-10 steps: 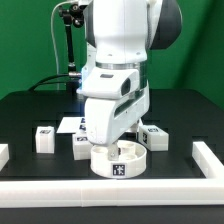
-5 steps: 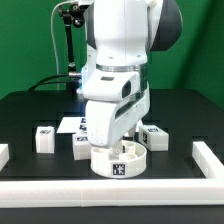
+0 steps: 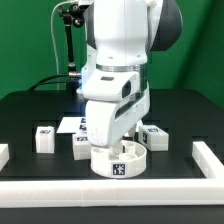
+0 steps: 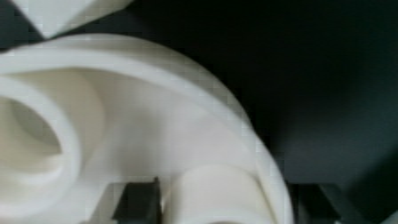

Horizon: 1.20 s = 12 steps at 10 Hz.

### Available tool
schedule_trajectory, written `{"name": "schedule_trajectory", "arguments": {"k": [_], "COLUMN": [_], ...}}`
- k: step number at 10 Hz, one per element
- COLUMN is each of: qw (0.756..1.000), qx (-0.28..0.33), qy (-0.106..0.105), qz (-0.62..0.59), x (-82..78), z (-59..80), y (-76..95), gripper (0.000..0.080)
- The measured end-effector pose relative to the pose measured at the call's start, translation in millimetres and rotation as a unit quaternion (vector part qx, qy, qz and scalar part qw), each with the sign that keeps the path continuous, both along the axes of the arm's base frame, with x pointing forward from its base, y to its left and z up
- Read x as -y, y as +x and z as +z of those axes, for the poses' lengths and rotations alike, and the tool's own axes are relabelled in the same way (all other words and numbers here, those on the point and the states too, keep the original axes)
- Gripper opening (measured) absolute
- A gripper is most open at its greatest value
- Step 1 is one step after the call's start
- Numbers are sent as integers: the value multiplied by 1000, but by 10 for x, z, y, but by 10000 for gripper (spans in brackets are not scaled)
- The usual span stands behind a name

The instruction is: Assemble stool

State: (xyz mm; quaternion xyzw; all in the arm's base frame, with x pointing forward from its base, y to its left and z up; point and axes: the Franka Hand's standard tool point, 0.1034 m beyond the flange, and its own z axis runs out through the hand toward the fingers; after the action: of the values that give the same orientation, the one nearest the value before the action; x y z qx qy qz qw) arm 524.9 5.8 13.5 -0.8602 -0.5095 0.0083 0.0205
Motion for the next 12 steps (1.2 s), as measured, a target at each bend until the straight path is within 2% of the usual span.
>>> {"name": "schedule_trajectory", "arguments": {"k": [1, 3, 5, 9, 12], "qw": [1000, 1000, 1000, 999, 999], "qx": [0, 2, 7, 21, 28], "qy": [0, 2, 7, 13, 15], "qz": [1, 12, 28, 31, 25], "x": [-4, -139, -345, -639, -723], "z": [0, -1, -2, 0, 4], "y": [0, 43, 176, 459, 575], "gripper": [321, 321, 323, 323, 323]}}
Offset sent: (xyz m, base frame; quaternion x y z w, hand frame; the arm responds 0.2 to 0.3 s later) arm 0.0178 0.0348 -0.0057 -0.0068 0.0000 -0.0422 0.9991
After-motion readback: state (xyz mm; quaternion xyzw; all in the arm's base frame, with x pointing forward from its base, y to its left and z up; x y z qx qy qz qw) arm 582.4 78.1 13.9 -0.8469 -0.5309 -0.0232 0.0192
